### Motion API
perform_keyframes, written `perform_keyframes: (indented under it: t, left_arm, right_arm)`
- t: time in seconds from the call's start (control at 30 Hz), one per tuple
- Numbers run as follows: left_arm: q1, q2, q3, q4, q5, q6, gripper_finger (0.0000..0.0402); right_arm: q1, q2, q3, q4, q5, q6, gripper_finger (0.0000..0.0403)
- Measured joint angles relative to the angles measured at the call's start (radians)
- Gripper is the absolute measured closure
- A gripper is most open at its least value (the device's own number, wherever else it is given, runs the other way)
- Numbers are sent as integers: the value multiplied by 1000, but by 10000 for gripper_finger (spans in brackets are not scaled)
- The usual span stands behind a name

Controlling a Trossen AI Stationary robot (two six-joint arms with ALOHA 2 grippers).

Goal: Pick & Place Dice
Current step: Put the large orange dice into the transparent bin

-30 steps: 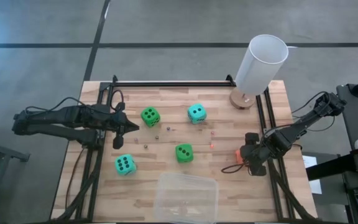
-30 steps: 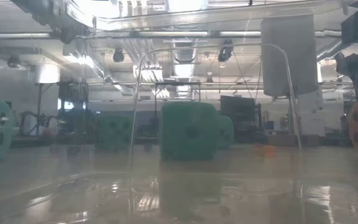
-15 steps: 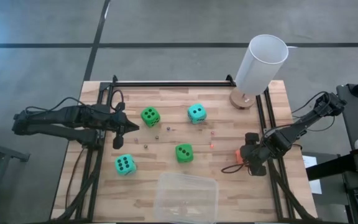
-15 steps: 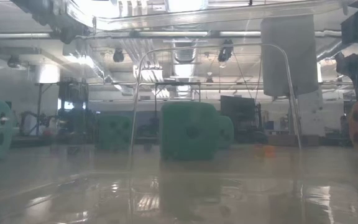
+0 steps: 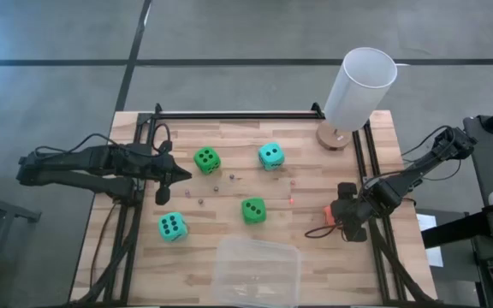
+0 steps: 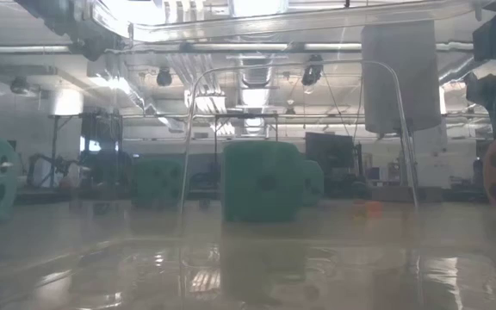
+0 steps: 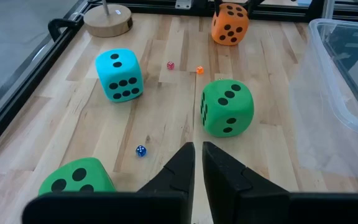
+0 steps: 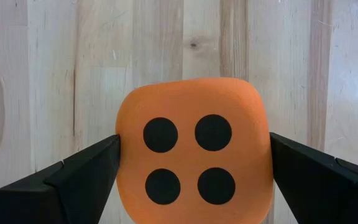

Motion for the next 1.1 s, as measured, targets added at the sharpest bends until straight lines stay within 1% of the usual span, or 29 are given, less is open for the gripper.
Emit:
perform_keyframes:
  t: [0.83,1.1]
  left_arm:
    - [0,0,0,0,0,1,364]
    - [0,0,0,0,0,3,364]
  right_arm:
    - [0,1,0,4,4,0,20]
    - [0,1,0,7,7,0,47]
